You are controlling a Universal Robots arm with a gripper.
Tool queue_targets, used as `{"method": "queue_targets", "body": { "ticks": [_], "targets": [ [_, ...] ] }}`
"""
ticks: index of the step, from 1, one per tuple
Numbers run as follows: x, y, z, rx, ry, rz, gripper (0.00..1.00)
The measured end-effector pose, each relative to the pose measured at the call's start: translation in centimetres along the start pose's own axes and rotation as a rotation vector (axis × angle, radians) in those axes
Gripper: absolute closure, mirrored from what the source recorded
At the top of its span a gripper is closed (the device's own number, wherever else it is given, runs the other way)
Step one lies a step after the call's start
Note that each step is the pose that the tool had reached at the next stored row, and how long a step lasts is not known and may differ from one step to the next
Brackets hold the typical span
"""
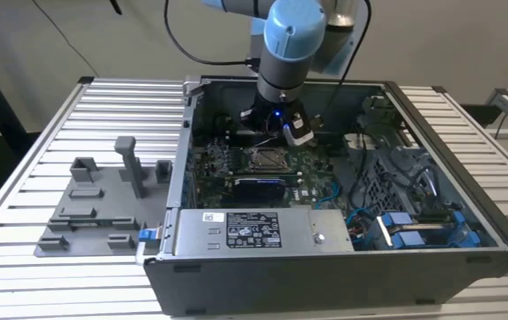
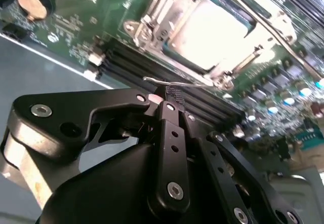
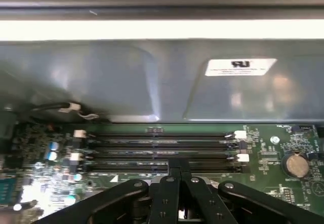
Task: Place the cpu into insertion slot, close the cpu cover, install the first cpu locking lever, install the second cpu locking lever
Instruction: 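Install the first cpu locking lever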
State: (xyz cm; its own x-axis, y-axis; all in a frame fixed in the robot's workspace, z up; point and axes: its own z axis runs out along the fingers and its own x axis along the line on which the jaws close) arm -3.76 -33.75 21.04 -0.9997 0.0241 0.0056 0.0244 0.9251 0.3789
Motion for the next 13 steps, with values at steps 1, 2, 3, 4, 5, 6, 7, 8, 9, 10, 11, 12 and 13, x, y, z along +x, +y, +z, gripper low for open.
{"method": "queue_targets", "body": {
  "ticks": [1,2,3,4,5,6,7,8,9,10,11,12,13],
  "targets": [
    [0.24,0.06,-0.08,0.0001,0.0021,0.001,0.89],
    [0.50,0.12,-0.15,0.0007,0.0042,0.001,0.89],
    [0.73,0.18,-0.18,0.0020,0.0057,0.002,0.89],
    [0.99,0.24,-0.18,0.0050,0.0073,0.002,0.89],
    [1.27,0.29,-0.16,0.0091,0.0080,0.002,0.89],
    [1.57,0.35,-0.14,0.0146,0.0082,0.001,0.89],
    [1.84,0.40,-0.12,0.0221,0.0085,0.000,0.89],
    [2.11,0.44,-0.10,0.0306,0.0089,-0.002,0.89],
    [2.38,0.45,-0.08,0.0372,0.0096,-0.004,0.89],
    [2.65,0.44,-0.07,0.0413,0.0100,-0.005,0.89],
    [2.98,0.43,-0.07,0.0452,0.0105,-0.007,0.89],
    [3.30,0.42,-0.06,0.0482,0.0112,-0.008,0.89],
    [3.53,0.40,-0.03,0.0491,0.0114,-0.010,0.89]
  ]
}}
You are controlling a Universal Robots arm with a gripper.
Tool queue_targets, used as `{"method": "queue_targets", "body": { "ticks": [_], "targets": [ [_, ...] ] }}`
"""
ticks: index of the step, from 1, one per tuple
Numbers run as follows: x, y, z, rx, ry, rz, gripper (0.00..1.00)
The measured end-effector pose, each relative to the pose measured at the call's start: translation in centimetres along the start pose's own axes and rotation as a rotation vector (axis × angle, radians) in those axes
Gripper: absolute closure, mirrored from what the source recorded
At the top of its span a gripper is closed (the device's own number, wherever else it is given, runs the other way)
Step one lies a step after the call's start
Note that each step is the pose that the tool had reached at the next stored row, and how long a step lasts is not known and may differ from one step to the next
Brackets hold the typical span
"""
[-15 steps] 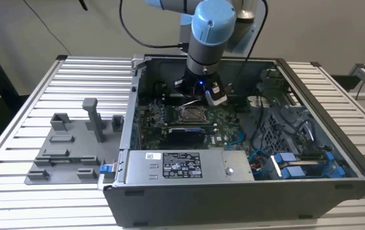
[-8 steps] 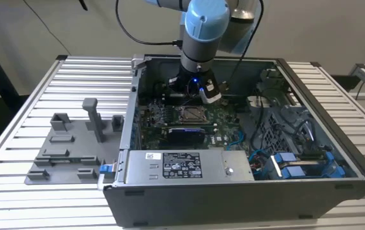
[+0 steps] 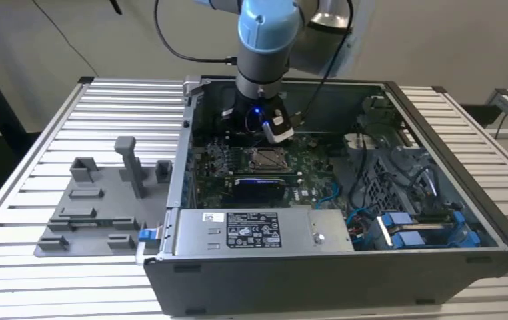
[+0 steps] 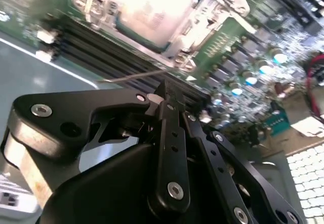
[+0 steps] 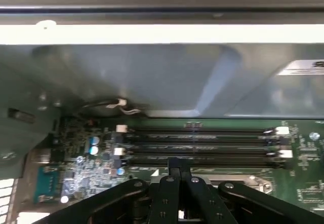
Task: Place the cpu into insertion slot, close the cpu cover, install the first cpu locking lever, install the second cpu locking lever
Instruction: 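Install the first cpu locking lever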
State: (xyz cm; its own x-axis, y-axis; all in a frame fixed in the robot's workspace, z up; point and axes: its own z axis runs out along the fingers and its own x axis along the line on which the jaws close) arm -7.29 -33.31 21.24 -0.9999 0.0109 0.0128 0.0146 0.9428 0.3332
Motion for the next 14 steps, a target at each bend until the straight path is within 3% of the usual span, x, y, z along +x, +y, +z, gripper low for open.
{"method": "queue_targets", "body": {
  "ticks": [4,7,8,11,12,14],
  "targets": [
    [0.33,-0.20,0.11,-0.0003,-0.0145,-0.009,0.89],
    [0.70,-0.54,0.20,-0.0027,-0.0325,-0.018,0.89],
    [0.77,-0.60,0.22,-0.0051,-0.0422,-0.022,0.89],
    [0.79,-0.62,0.22,-0.0123,-0.0855,-0.040,0.89],
    [0.80,-0.62,0.24,-0.0148,-0.0962,-0.045,0.89],
    [0.88,-0.65,0.28,-0.0208,-0.1029,-0.047,0.89]
  ]
}}
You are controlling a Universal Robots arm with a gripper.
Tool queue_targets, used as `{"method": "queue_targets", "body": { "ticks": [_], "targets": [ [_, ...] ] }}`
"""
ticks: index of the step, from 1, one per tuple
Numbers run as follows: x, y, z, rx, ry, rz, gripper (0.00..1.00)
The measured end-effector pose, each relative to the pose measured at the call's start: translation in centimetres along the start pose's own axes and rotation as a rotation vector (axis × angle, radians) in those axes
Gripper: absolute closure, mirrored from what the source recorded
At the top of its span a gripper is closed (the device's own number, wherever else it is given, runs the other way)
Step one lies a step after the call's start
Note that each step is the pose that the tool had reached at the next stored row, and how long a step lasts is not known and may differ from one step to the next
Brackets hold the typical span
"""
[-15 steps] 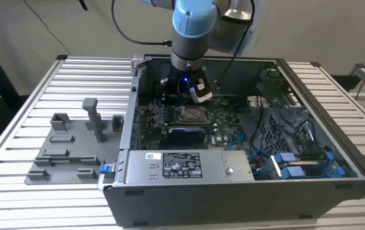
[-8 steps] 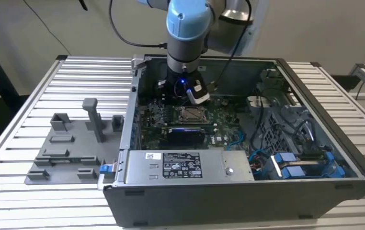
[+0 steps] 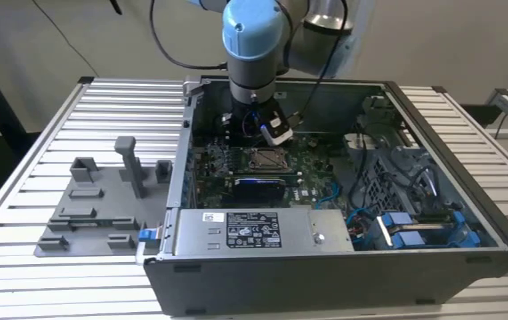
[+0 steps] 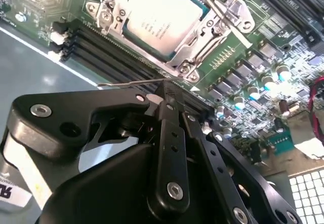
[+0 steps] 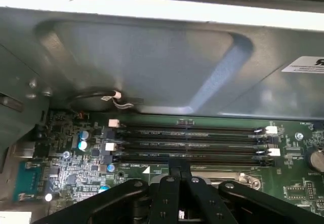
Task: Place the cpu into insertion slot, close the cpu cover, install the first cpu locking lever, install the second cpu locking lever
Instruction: 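Install the first cpu locking lever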
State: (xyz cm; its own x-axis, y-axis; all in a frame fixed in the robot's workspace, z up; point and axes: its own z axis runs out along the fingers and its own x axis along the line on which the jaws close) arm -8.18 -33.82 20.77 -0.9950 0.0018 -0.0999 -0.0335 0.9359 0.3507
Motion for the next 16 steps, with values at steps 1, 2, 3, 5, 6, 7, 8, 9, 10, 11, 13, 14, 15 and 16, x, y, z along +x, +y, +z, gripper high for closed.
{"method": "queue_targets", "body": {
  "ticks": [1,2,3,5,6,7,8,9,10,11,13,14,15,16],
  "targets": [
    [0.08,-0.03,0.02,-0.0098,-0.0035,-0.001,0.89],
    [0.14,-0.06,0.03,-0.0225,-0.0050,-0.002,0.89],
    [0.22,-0.10,0.03,-0.0320,-0.0043,-0.004,0.89],
    [0.27,-0.19,0.02,-0.0359,-0.0007,-0.010,0.89],
    [0.26,-0.22,0.02,-0.0363,0.0039,-0.011,0.89],
    [0.27,-0.28,-0.01,-0.0363,0.0099,-0.011,0.89],
    [0.27,-0.33,-0.02,-0.0365,0.0168,-0.010,0.89],
    [0.27,-0.37,-0.01,-0.0368,0.0258,-0.008,0.89],
    [0.27,-0.40,-0.01,-0.0371,0.0356,-0.006,0.89],
    [0.27,-0.48,-0.05,-0.0369,0.0448,-0.004,0.89],
    [0.27,-0.69,-0.12,-0.0372,0.0573,0.001,0.89],
    [0.27,-0.79,-0.14,-0.0372,0.0590,0.002,0.89],
    [0.27,-0.83,-0.14,-0.0372,0.0592,0.002,0.89],
    [0.25,-0.87,-0.11,-0.0374,0.0591,0.002,0.89]
  ]
}}
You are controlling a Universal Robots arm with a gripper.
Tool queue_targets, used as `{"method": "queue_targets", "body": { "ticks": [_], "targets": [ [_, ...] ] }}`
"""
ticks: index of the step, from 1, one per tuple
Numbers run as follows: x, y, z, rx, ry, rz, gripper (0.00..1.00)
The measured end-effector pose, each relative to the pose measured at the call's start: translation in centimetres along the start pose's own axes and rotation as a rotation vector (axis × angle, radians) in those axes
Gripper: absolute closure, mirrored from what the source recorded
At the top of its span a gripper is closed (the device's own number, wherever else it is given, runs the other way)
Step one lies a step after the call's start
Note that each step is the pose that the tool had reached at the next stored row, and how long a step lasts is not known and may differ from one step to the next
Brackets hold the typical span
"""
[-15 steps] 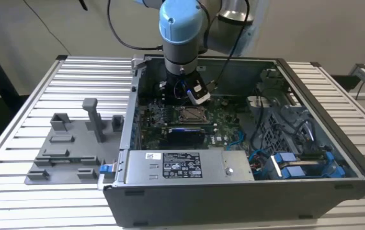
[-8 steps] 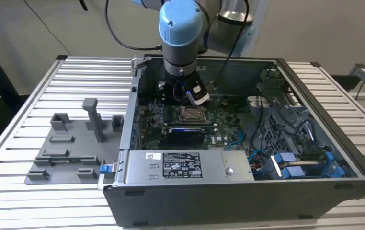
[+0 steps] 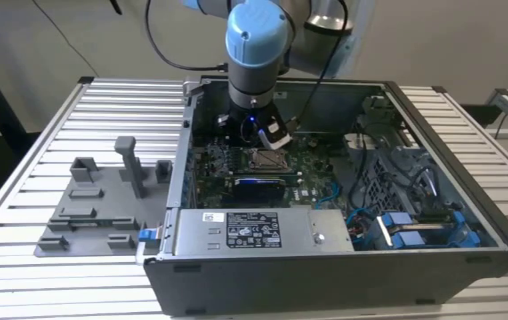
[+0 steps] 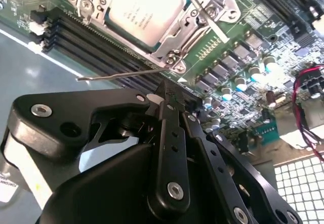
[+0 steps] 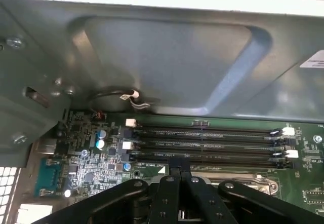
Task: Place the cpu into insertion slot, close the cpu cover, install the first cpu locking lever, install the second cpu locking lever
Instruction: 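Install the first cpu locking lever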
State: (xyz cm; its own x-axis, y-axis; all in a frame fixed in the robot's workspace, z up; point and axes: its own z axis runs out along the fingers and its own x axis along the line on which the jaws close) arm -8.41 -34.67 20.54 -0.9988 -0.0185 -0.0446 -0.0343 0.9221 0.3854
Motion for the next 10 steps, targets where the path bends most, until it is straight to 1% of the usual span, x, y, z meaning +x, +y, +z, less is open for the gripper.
{"method": "queue_targets", "body": {
  "ticks": [10],
  "targets": [
    [-0.63,-0.25,0.45,0.0002,0.0001,0.000,0.89]
  ]
}}
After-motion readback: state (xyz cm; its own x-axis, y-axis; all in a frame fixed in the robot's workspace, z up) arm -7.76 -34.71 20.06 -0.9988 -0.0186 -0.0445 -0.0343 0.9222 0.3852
